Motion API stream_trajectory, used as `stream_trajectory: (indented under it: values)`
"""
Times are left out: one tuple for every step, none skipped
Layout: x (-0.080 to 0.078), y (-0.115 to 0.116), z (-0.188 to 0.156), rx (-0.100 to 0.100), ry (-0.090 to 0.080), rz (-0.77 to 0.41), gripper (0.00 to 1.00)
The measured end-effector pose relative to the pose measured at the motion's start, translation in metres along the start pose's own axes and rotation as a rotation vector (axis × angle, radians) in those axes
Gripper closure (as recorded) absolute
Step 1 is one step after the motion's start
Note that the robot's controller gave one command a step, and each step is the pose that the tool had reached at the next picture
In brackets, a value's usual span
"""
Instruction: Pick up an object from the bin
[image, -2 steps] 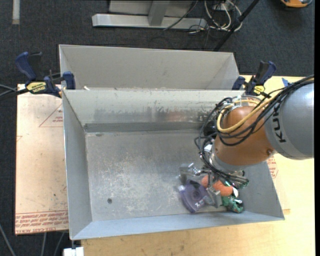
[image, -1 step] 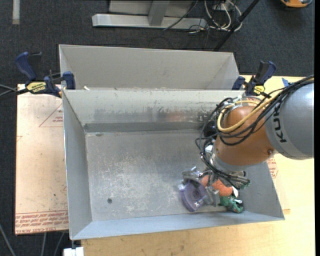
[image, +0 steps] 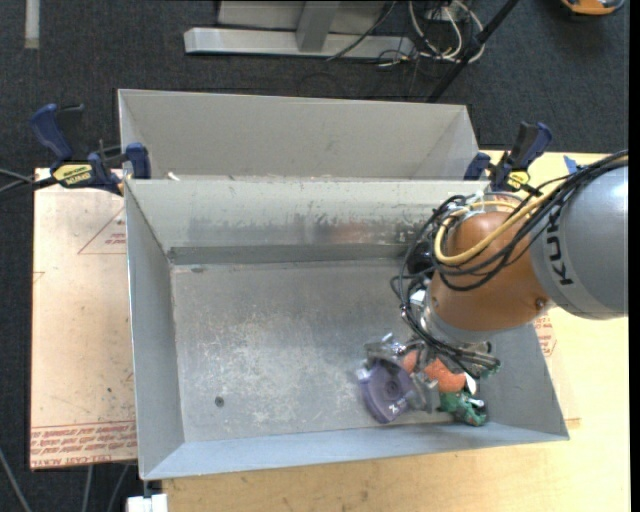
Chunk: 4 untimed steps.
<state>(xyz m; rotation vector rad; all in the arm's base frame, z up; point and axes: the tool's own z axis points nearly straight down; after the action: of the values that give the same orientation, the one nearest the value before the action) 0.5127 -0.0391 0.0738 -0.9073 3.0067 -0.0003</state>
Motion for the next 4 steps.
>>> stream_trajectory:
  values:
    - [-0.005, 0.016, -0.101, -0.001, -0.002, 0.020, 1.00]
    - [-0.005, 0.016, -0.101, -0.001, -0.002, 0.020, 1.00]
    - [-0.003, 0.015, -0.149, -0.004, 0.000, 0.012, 1.00]
    - [-0.024, 0.036, -0.207, -0.001, -0.005, 0.026, 1.00]
